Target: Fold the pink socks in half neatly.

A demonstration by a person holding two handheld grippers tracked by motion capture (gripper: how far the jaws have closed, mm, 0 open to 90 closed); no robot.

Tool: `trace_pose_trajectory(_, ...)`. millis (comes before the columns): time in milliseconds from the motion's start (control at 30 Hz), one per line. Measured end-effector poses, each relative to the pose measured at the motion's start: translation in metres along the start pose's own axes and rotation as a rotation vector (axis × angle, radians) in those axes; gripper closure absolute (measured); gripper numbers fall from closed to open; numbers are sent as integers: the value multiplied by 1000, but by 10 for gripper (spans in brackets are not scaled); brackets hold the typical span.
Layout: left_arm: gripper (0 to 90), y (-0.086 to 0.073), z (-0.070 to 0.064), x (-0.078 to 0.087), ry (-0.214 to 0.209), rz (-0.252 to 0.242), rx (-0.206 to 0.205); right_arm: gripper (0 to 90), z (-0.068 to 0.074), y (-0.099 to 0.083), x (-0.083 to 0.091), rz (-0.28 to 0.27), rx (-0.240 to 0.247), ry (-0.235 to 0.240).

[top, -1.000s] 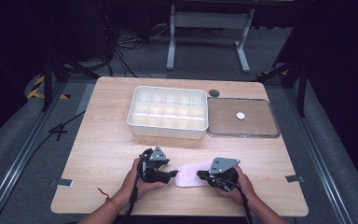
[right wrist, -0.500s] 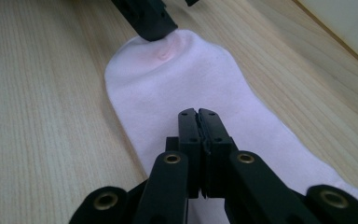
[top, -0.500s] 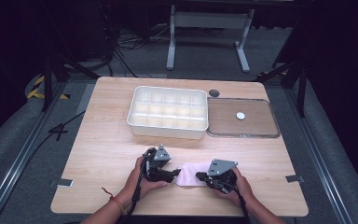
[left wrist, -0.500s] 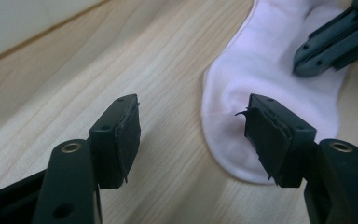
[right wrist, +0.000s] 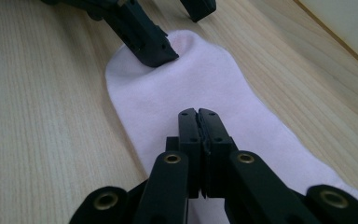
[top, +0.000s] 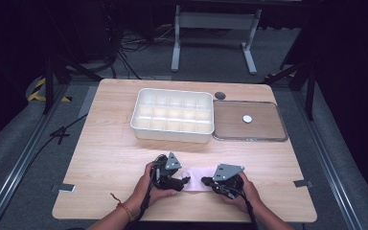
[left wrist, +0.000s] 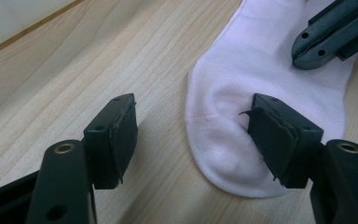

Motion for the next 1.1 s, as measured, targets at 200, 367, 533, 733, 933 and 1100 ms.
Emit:
trace_pose_trajectory(200,349,0,0,0,-15,13,-18,891,0,0,0,0,-8,-7)
trace_pose_trajectory(367,447,2,1,1,-32,27,-29,890,6,1,0,5,4,12)
trace_pose_trajectory(533,543,5,1,0,-62,40,-46,890,7,1,0,10,13,7)
trace_pose_trajectory(733,669,5,-2,0,-89,41,-54,890,7,1,0,10,16,8)
trace_pose_trajectory(933,739,4,-4,1,-96,33,-45,890,6,1,0,15,23,5)
trace_pose_trajectory(1100,797,4,-4,1,-112,29,-14,889,3,2,0,20,12,-3)
Point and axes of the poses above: each handheld gripper's, and its own axes: x roughly backward along the jaws, y roughly out of its top, z roughly to its left, the point moved 7 cm from there along -x, roughly forward along the jaws, and after that the axes turned 8 degrees about -z, right-handed, at the moved point
